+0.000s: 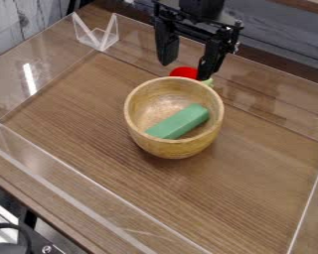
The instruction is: Remove the green block from the brown bowl and put it on the table
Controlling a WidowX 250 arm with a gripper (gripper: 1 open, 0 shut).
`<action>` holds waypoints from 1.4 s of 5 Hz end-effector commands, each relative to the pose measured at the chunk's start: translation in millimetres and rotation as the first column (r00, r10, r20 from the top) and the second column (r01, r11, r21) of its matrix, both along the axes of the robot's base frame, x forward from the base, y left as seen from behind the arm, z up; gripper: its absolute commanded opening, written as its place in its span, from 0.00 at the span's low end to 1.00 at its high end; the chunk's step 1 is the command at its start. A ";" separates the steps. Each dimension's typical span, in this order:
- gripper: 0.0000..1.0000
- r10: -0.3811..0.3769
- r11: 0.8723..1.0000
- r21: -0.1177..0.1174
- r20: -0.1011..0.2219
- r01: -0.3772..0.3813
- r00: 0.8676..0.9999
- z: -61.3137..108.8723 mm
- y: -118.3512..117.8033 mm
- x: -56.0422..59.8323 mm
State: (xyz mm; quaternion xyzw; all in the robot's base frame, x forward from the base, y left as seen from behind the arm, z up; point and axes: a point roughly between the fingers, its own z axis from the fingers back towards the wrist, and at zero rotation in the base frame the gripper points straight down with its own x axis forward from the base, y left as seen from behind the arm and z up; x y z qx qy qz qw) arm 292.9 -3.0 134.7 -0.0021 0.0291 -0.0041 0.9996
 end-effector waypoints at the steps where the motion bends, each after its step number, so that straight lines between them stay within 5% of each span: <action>1: 1.00 -0.008 1.000 0.001 -0.020 0.008 1.000 -7.4 2.3 -5.7; 3: 1.00 -0.028 1.000 -0.013 -0.015 0.027 1.000 -25.0 14.3 -25.9; 7: 1.00 -0.015 1.000 -0.019 -0.012 0.015 1.000 -54.6 24.2 -24.9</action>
